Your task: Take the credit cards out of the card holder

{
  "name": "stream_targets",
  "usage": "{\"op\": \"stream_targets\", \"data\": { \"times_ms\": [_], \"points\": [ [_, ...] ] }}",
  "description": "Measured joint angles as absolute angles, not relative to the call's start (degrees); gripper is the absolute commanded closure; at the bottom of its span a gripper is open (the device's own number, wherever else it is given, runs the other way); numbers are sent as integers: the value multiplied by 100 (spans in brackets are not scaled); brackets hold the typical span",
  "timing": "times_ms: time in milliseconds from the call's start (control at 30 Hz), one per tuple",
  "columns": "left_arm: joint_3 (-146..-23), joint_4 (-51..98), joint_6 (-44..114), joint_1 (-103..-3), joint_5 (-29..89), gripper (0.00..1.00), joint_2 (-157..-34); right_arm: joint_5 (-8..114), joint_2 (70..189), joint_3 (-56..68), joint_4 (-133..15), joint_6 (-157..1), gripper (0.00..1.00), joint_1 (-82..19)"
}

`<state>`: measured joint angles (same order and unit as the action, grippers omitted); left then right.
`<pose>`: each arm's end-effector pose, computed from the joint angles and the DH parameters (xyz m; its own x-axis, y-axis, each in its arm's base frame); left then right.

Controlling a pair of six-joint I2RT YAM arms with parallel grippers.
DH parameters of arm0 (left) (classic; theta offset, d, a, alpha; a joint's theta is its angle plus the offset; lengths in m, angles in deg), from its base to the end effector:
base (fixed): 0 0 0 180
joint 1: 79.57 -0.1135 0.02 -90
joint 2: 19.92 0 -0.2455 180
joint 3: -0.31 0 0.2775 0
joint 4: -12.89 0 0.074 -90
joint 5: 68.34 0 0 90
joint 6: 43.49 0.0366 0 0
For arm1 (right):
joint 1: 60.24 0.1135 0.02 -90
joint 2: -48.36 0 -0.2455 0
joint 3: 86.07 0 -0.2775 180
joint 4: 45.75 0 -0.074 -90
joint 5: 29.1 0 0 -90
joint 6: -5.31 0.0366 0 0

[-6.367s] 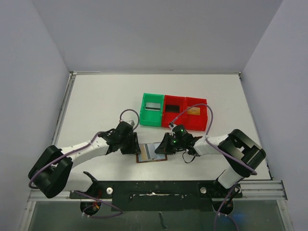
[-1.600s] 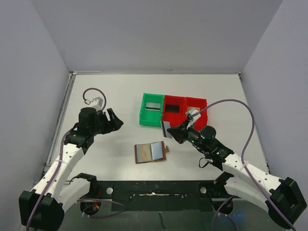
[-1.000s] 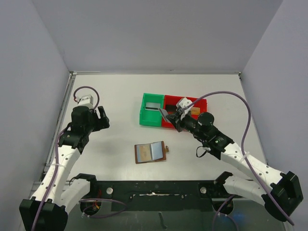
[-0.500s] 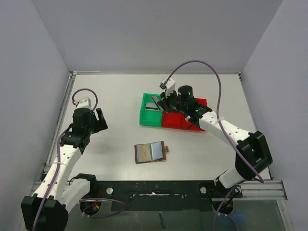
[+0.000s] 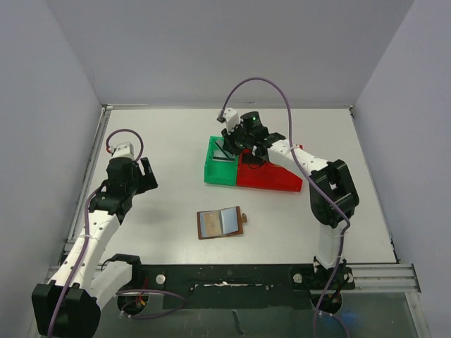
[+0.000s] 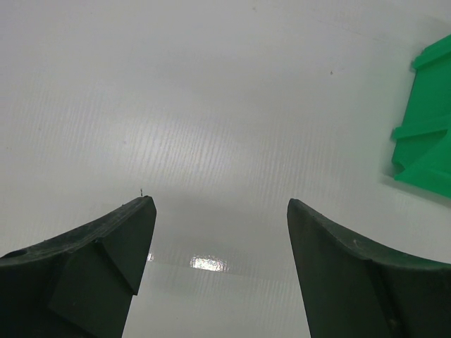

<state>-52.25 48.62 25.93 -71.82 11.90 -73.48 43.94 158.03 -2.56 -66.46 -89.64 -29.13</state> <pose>0.2385 -0.0262 0.2403 -0.5542 -0.2742 -0.7860 -0.2099 0.9597 -0.1868 0.3912 0.2485 0.2206 -0.4151 -0.3469 -0.8410 -0.7401 0.6664 0.0904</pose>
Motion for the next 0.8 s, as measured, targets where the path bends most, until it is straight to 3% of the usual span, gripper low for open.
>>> {"op": "stream_targets", "data": {
  "times_ms": [800],
  "points": [
    [-5212, 4858, 2661, -7187, 1094, 24, -7304, 4287, 15925, -534, -7755, -9502, 100, -2956]
  ]
}}
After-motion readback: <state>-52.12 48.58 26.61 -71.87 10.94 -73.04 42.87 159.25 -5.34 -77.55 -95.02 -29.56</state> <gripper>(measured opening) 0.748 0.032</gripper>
